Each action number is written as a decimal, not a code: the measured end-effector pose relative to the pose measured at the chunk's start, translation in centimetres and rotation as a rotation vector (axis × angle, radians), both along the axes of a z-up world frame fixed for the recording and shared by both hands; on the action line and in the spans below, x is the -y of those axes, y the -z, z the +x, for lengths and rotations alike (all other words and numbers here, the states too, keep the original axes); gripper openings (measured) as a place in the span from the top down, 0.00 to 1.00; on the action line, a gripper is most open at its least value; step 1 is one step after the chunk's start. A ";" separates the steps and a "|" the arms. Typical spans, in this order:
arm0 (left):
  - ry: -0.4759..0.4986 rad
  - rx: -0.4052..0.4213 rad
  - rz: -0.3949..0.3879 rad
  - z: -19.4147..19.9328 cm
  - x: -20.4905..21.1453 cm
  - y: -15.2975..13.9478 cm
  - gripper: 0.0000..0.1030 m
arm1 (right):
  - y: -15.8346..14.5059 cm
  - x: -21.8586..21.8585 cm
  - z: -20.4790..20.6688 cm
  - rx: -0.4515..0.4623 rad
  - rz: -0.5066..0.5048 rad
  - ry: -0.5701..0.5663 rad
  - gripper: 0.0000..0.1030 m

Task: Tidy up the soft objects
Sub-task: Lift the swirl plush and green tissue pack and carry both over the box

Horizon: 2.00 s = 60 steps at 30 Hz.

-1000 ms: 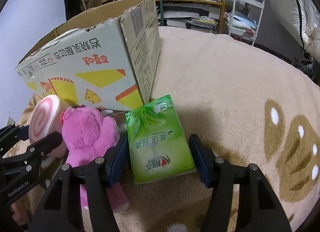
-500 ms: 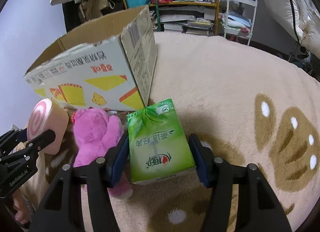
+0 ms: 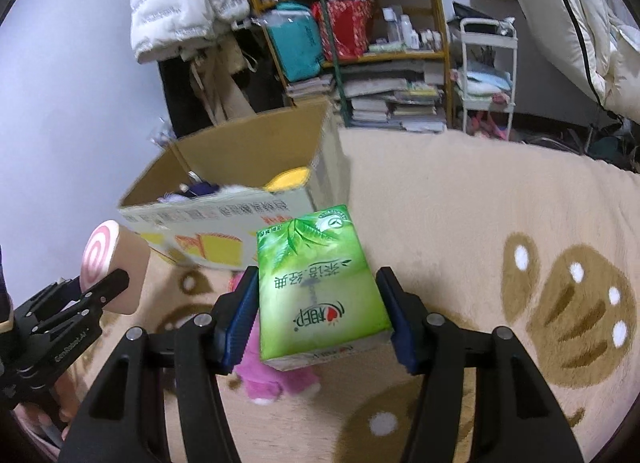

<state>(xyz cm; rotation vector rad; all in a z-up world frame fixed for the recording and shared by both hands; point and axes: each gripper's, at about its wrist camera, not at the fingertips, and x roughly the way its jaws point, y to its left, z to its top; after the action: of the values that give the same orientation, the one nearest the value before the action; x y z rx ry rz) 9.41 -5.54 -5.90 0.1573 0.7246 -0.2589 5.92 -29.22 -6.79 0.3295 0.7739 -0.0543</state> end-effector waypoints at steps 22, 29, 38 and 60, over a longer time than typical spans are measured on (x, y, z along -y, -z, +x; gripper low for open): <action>0.012 0.237 0.012 3.2 1.5 -6.4 0.63 | -6.3 -1.4 4.6 0.208 -0.056 -0.081 0.41; 0.018 0.243 0.027 6.1 1.9 -6.1 0.62 | -6.2 -1.7 7.3 0.222 -0.107 -0.109 0.41; 0.030 0.180 0.043 8.8 2.2 -3.2 0.61 | -3.5 -1.8 9.2 0.178 -0.112 -0.123 0.41; -0.012 0.170 0.045 8.0 1.5 -3.0 0.21 | -2.8 -1.3 8.3 0.146 -0.087 -0.096 0.28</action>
<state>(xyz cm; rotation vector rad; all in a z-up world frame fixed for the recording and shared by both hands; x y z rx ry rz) 17.44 -7.08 -2.88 0.2154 0.5630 -0.2152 14.18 -27.95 -3.96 0.2111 0.6397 0.0267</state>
